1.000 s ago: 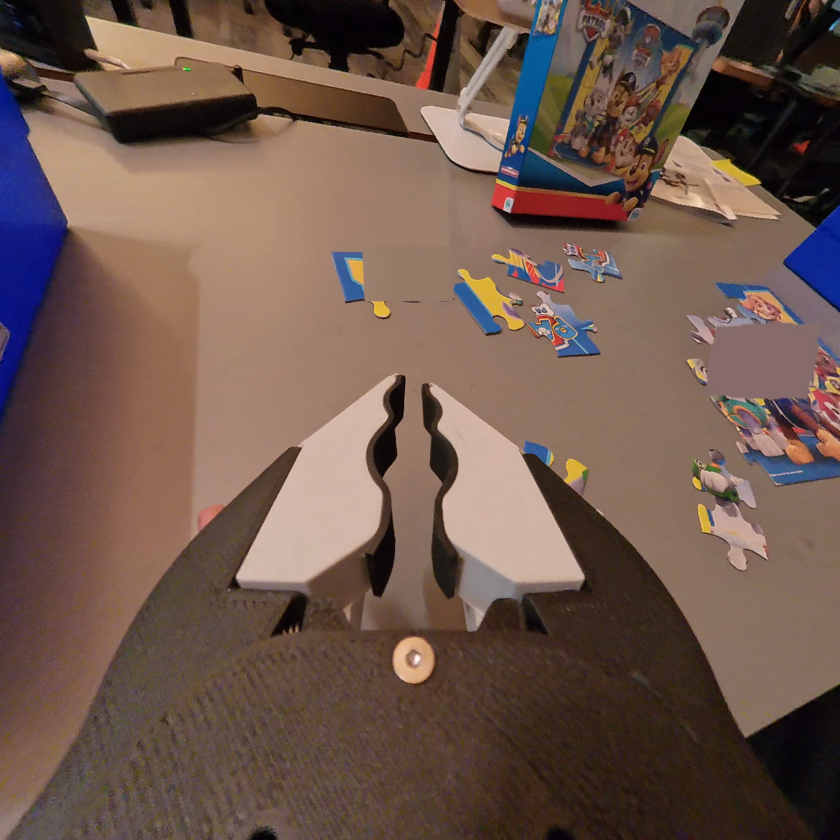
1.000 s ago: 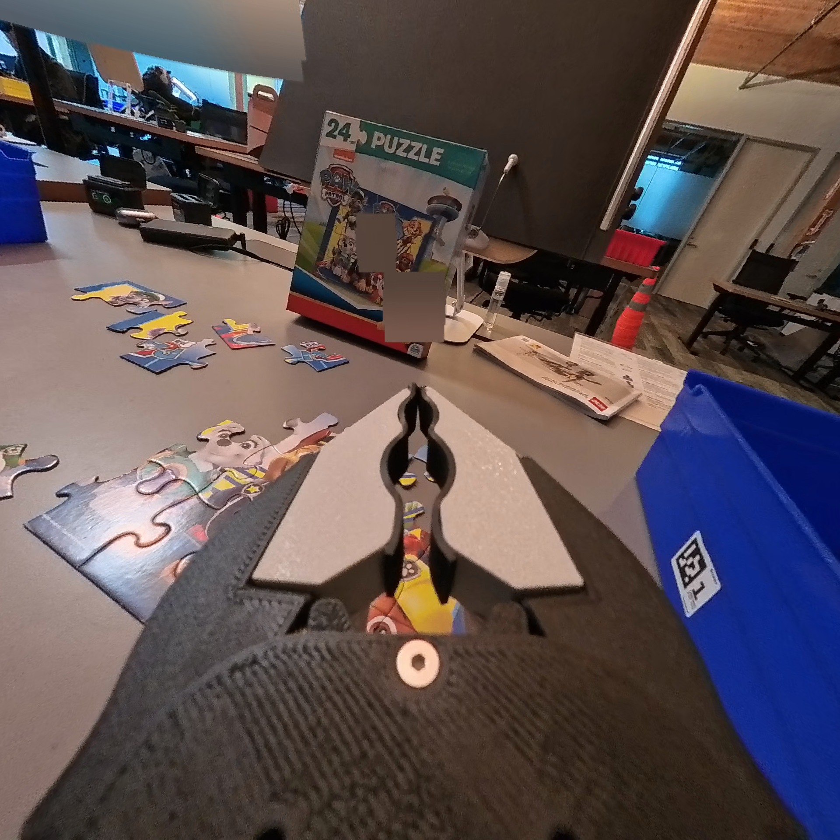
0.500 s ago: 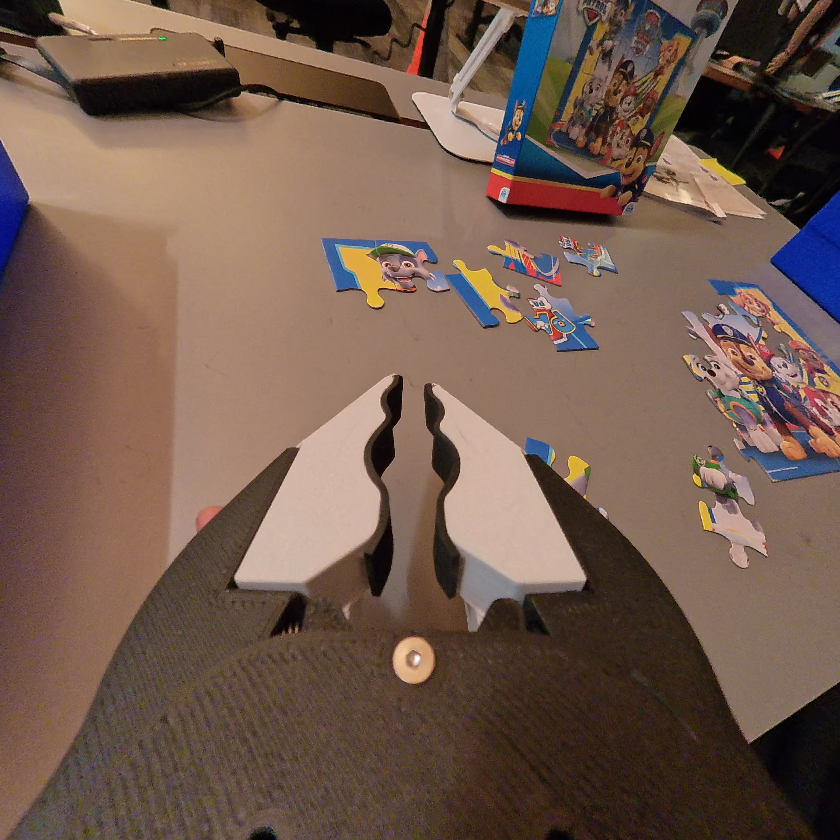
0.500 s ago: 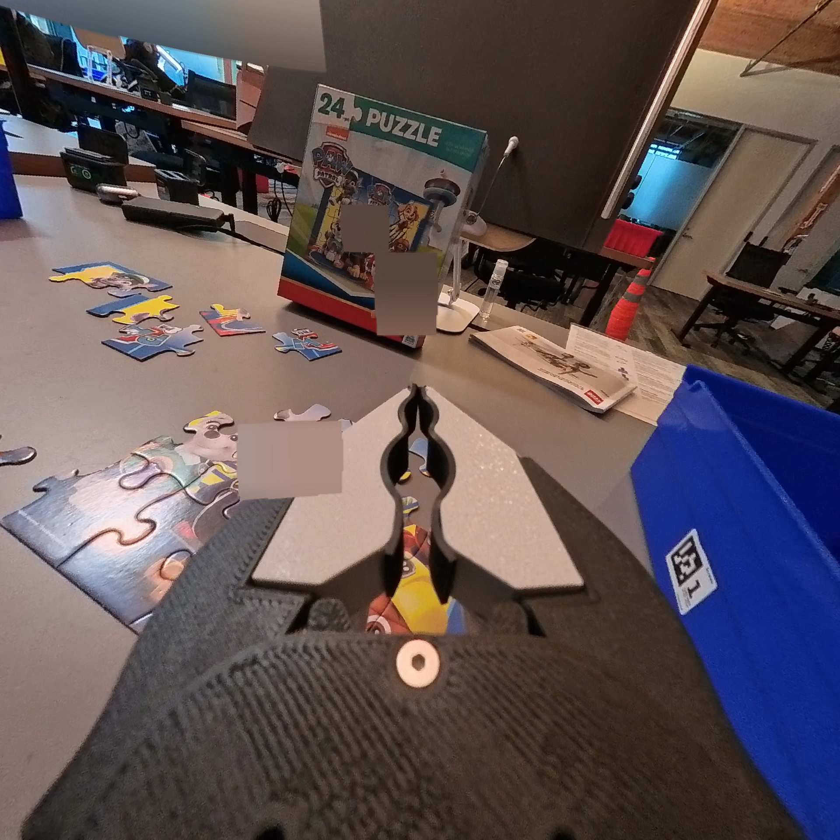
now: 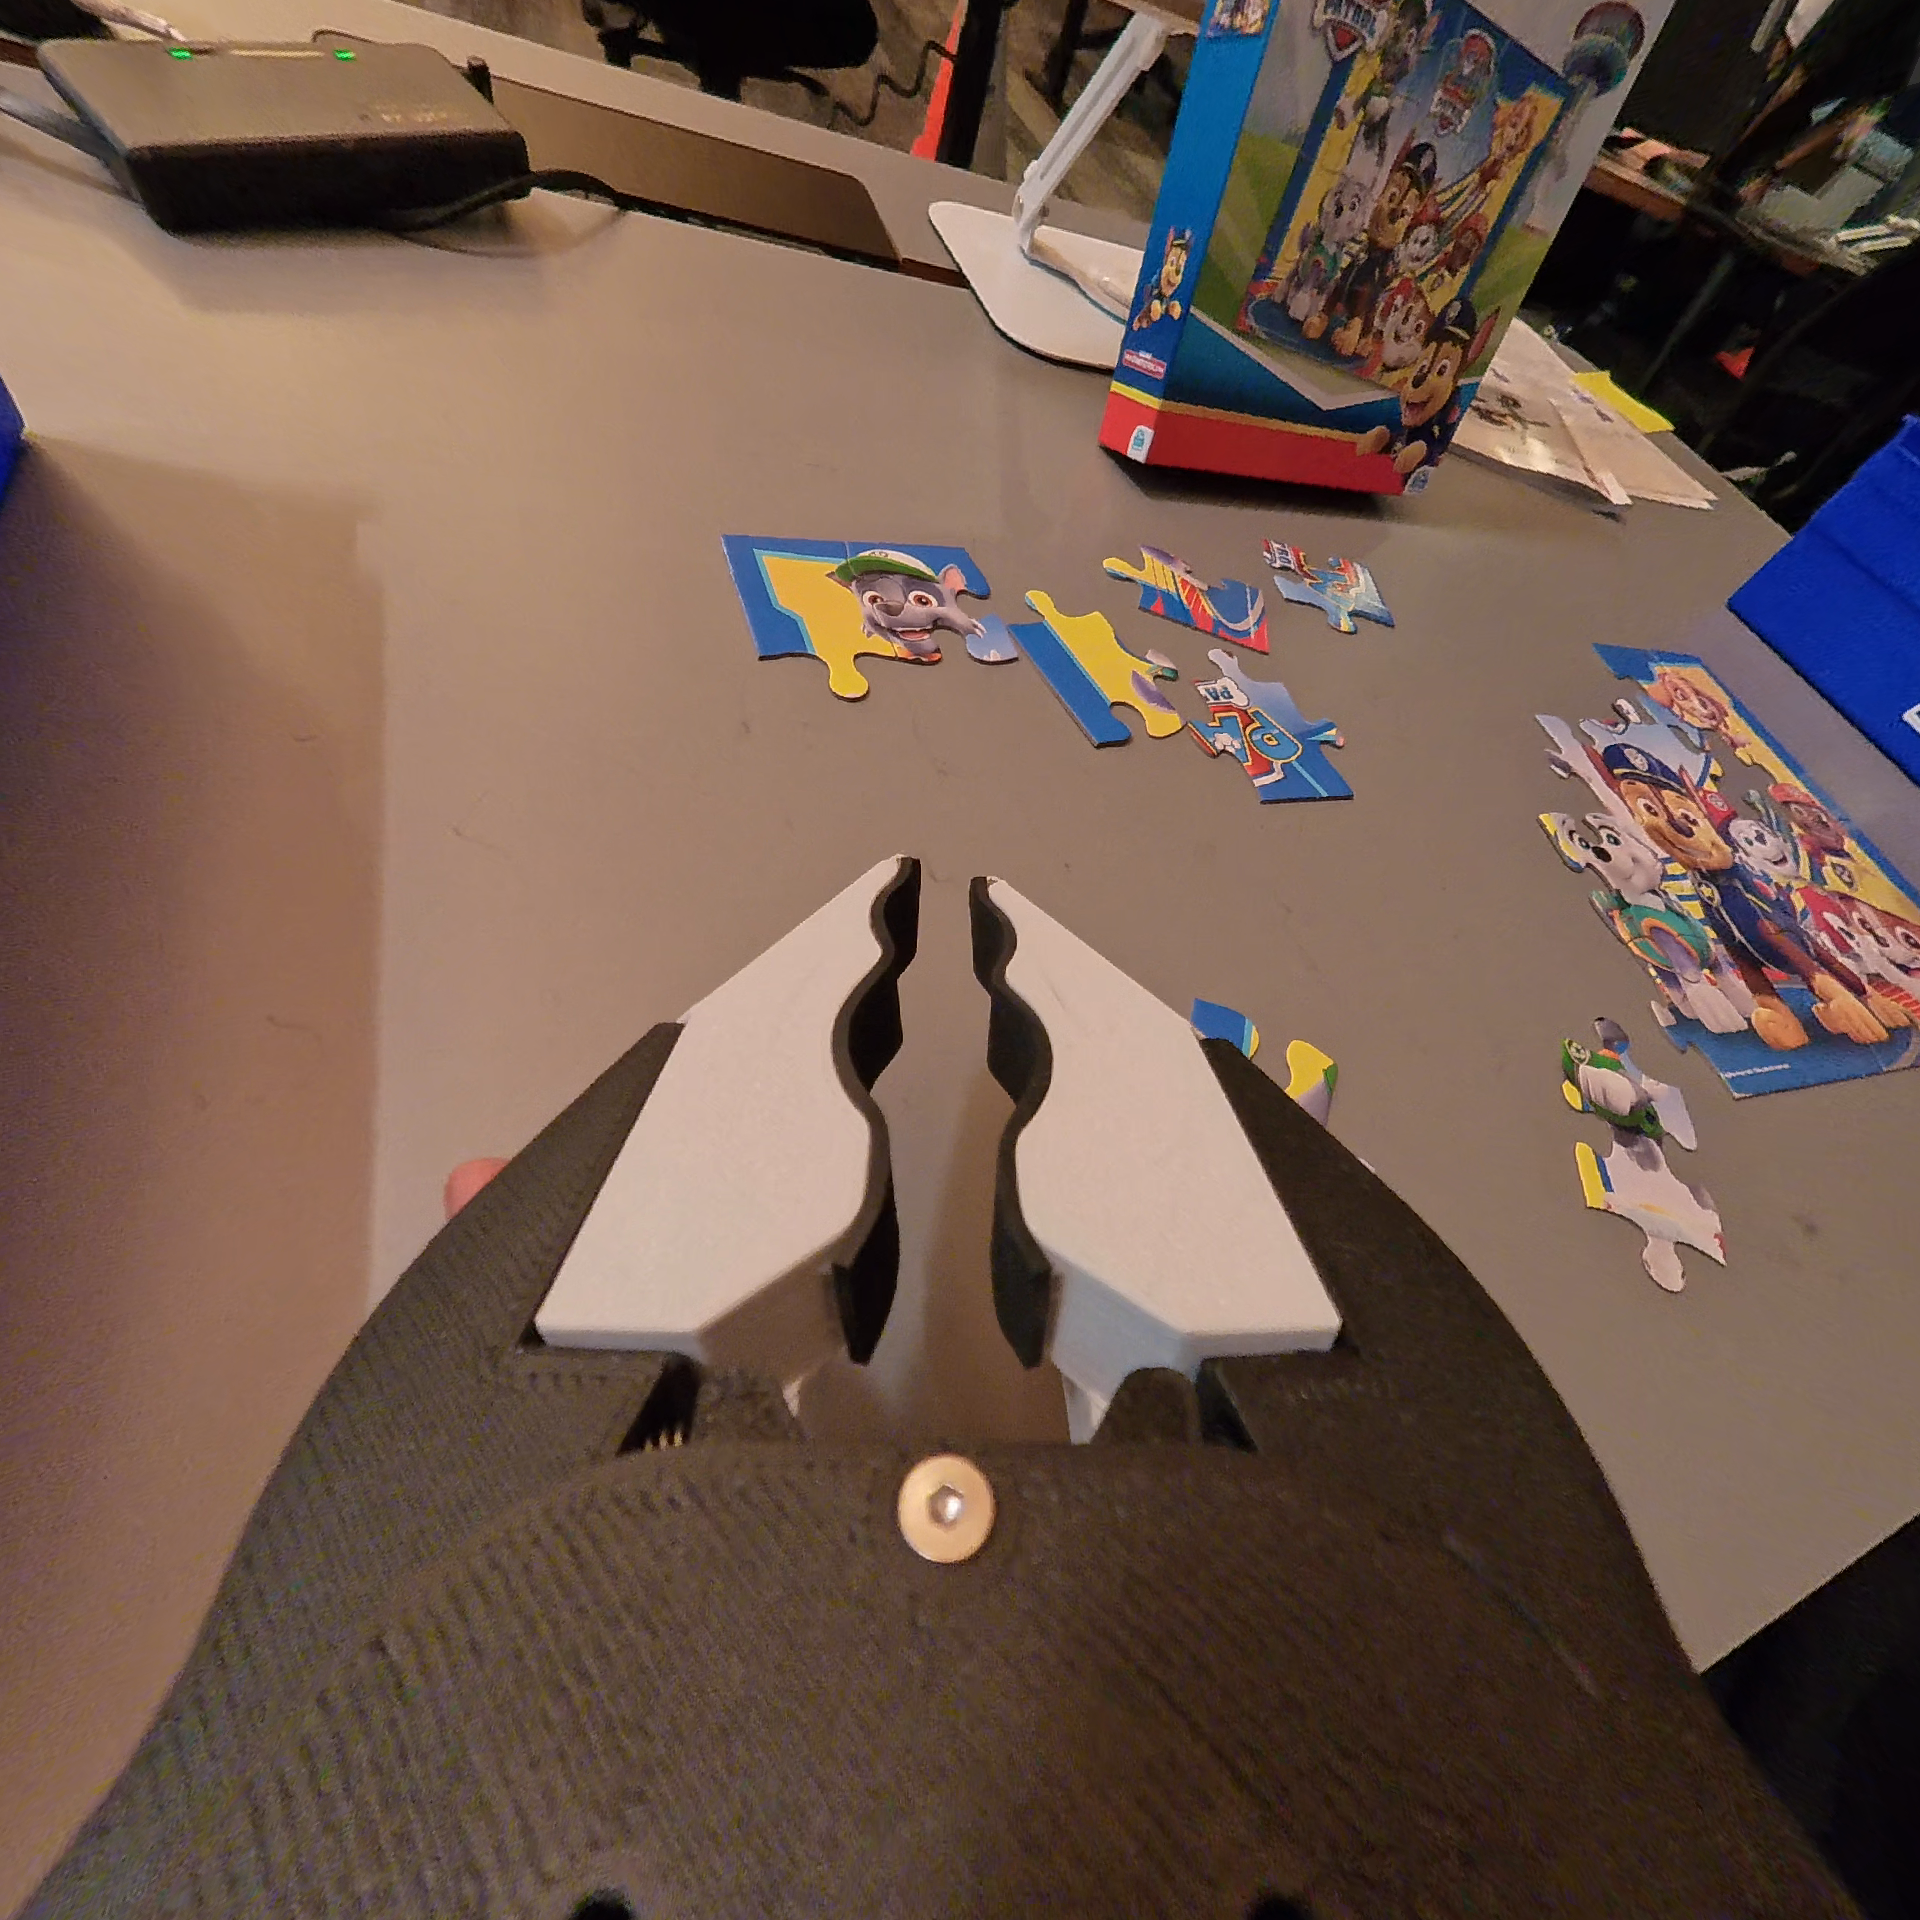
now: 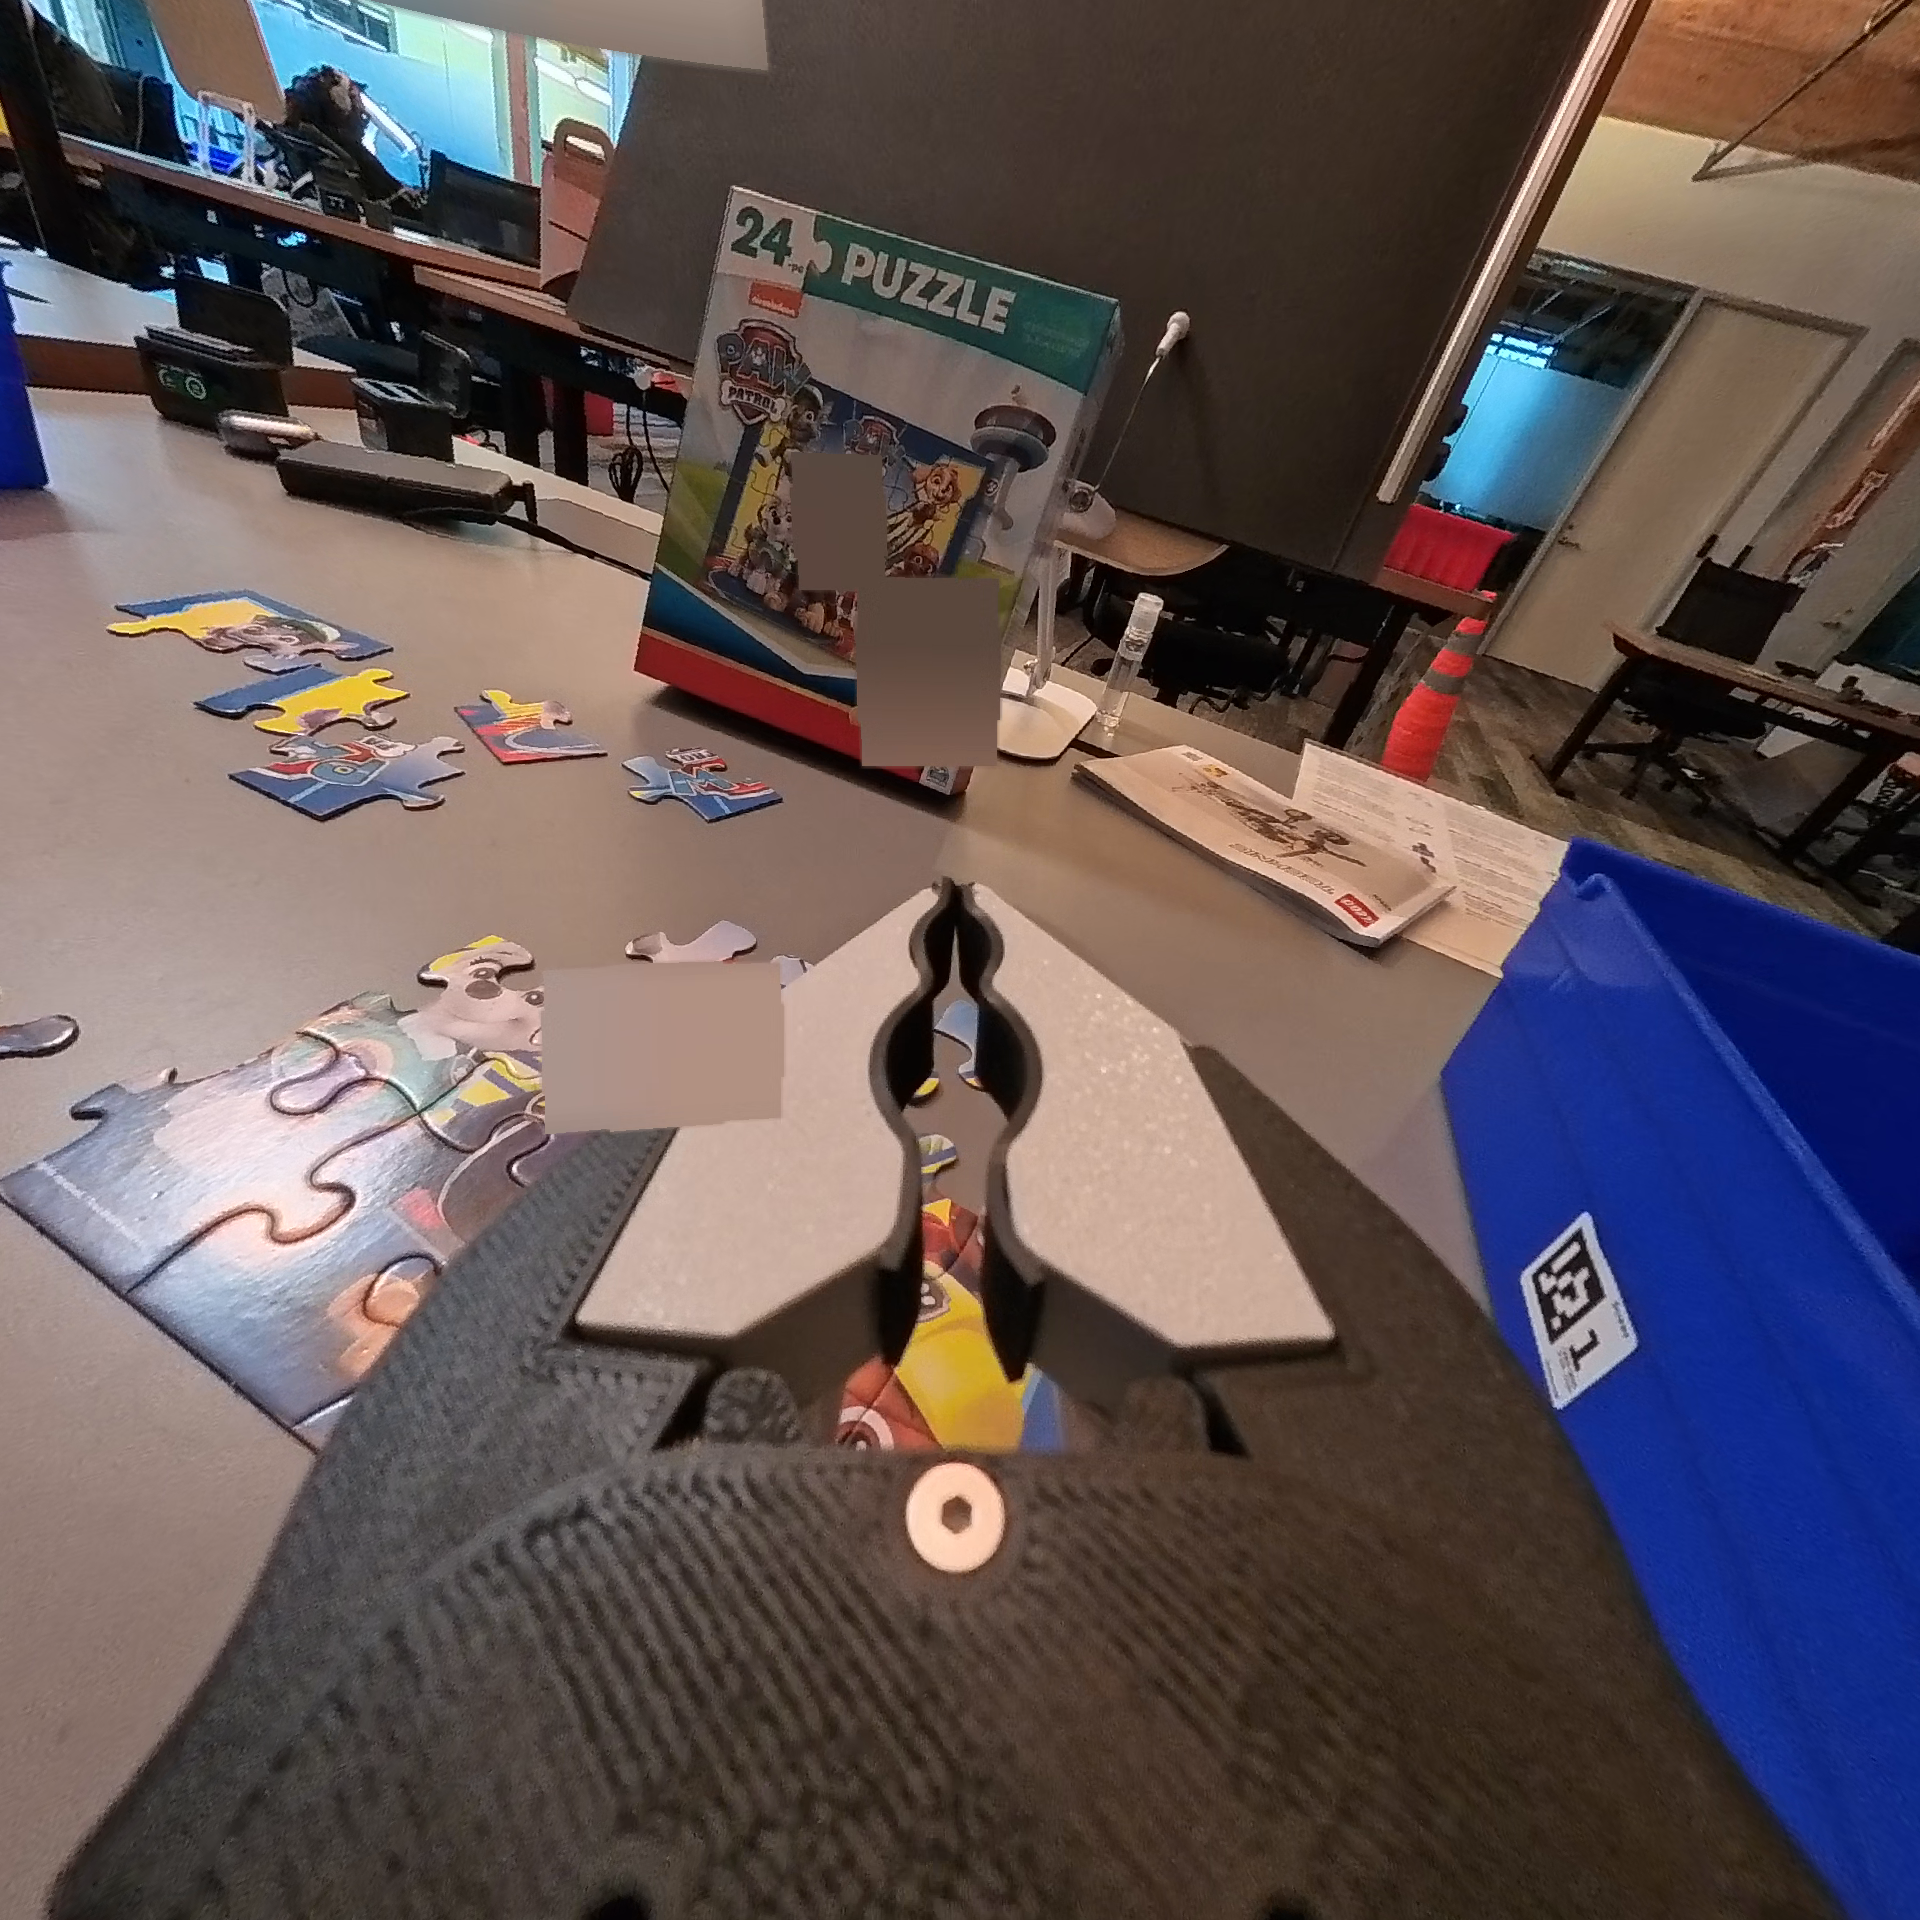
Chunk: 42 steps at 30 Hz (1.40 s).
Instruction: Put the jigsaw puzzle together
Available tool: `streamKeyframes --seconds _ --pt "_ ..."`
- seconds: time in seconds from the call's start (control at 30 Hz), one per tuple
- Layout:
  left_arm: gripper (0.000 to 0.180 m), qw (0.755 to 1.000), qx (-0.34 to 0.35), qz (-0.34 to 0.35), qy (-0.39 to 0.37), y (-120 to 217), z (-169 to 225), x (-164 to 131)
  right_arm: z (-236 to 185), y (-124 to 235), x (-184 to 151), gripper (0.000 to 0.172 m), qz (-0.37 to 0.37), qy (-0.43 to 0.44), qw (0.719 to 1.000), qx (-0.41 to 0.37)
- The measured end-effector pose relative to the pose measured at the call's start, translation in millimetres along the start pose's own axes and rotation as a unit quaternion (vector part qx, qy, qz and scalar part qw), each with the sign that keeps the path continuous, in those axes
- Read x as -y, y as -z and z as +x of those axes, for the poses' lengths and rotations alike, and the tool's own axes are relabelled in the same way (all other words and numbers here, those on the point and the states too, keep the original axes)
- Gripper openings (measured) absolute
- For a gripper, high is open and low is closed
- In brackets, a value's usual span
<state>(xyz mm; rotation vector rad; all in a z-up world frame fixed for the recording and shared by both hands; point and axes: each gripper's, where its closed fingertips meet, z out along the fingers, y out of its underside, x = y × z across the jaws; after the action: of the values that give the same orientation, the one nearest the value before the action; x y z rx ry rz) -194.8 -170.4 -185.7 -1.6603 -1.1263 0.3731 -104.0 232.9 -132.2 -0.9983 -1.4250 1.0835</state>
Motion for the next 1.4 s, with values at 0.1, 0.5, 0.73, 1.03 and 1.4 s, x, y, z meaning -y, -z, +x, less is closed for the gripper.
streamKeyframes --seconds 0.1,0.5,0.73,1.03,1.4 --pt "0.009 1.0 0.003 0.003 -0.01 0 3 1 0 0 1 0.0 0.002 -0.001 1.0 0.001" --pt "0.031 0.98 -0.096 -0.15 -0.092 -62 107 -8 -80 -22 31 0.0 -0.022 0.09 0.989 0.116" --pt "0.026 0.955 -0.108 -0.245 -0.128 -102 129 -29 -185 -101 14 0.013 -0.184 0.152 0.914 0.329" --pt "0.015 0.95 -0.113 -0.264 -0.121 -107 134 -40 -222 -145 -25 0.031 -0.293 0.092 0.836 0.454" --pt "0.012 0.955 -0.11 -0.256 -0.1 -108 125 -46 -227 -114 -38 0.039 -0.344 0.025 0.798 0.494"
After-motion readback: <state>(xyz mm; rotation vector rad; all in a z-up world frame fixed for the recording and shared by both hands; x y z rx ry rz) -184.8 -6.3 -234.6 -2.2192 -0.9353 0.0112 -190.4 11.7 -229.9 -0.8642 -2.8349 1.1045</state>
